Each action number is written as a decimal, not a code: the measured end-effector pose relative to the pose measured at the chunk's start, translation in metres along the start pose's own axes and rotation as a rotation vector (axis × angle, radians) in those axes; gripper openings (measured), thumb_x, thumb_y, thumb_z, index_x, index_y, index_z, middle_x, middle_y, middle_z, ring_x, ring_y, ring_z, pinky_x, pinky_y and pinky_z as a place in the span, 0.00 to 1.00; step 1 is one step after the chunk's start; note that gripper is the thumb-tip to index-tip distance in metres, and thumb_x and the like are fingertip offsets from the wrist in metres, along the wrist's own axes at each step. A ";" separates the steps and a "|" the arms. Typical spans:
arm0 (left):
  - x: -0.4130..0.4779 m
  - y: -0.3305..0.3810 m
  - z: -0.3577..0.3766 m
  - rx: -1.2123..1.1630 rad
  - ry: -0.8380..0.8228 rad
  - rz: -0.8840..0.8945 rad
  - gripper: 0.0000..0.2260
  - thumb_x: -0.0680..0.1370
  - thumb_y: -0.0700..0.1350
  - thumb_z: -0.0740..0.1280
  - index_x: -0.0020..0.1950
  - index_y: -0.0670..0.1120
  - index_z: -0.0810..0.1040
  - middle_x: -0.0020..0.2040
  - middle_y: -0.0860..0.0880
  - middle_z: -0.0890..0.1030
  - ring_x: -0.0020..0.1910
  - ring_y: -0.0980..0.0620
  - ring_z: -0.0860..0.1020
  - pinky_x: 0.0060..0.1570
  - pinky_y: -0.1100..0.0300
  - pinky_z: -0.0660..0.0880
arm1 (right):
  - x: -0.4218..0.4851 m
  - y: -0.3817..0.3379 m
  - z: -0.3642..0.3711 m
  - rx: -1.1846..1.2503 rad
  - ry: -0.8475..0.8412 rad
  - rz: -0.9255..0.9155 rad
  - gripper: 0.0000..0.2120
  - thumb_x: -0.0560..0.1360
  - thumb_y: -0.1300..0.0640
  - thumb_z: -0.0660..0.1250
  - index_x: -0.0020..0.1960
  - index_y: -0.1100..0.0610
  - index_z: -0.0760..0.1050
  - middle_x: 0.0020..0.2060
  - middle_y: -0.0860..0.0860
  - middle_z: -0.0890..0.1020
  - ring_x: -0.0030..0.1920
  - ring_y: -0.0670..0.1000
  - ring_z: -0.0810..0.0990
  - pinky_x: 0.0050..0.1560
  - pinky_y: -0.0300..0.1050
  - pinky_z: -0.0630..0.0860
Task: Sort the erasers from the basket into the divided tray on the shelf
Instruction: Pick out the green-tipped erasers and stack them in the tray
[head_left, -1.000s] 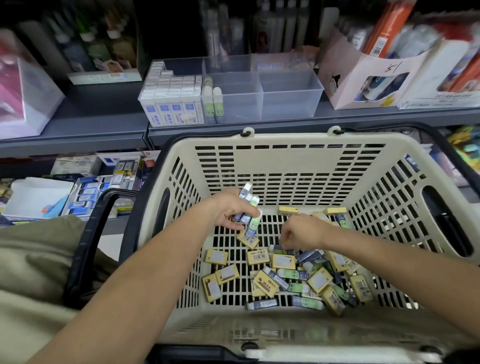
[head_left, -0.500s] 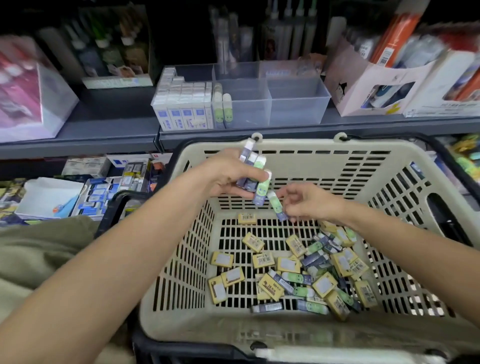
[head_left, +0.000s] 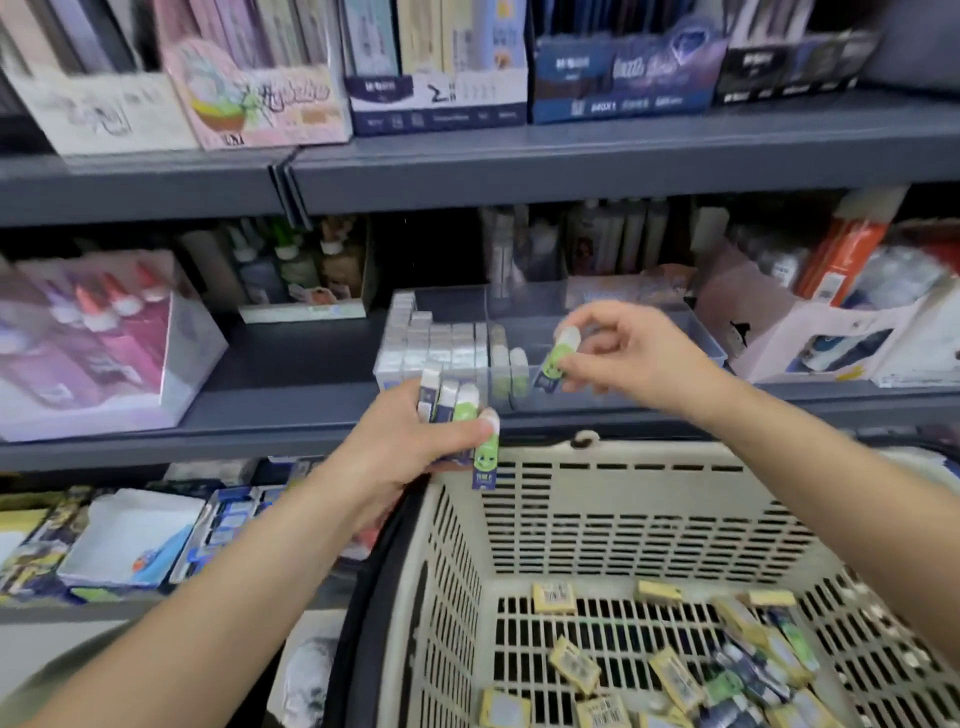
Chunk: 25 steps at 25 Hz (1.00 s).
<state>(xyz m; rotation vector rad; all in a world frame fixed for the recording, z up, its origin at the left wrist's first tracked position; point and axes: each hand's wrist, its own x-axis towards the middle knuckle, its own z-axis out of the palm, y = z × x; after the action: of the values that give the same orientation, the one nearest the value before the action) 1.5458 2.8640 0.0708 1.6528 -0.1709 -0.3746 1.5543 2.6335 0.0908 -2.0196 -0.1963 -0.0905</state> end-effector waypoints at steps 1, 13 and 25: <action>0.002 -0.002 -0.003 -0.016 0.009 -0.006 0.13 0.67 0.40 0.76 0.48 0.40 0.78 0.36 0.47 0.84 0.36 0.51 0.82 0.39 0.58 0.80 | 0.014 -0.002 -0.003 -0.054 0.063 -0.032 0.07 0.72 0.61 0.69 0.42 0.49 0.76 0.33 0.53 0.84 0.35 0.47 0.84 0.36 0.40 0.77; 0.034 -0.011 -0.008 -0.051 0.066 -0.030 0.10 0.68 0.38 0.75 0.46 0.43 0.77 0.34 0.50 0.82 0.36 0.53 0.82 0.37 0.61 0.79 | 0.077 0.019 0.021 -0.408 -0.198 0.138 0.09 0.78 0.61 0.58 0.51 0.54 0.76 0.40 0.50 0.82 0.46 0.51 0.83 0.48 0.44 0.79; 0.042 -0.013 0.003 -0.213 0.070 -0.007 0.11 0.70 0.37 0.73 0.50 0.42 0.77 0.42 0.44 0.84 0.41 0.48 0.84 0.41 0.56 0.80 | 0.027 -0.022 0.032 -0.360 -0.057 -0.087 0.09 0.75 0.52 0.64 0.43 0.53 0.81 0.32 0.45 0.82 0.33 0.39 0.78 0.40 0.37 0.74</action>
<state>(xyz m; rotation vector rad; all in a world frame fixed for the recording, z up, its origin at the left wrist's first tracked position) 1.5828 2.8484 0.0517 1.4544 -0.0693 -0.3281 1.5766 2.6744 0.0999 -2.3734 -0.3225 -0.1308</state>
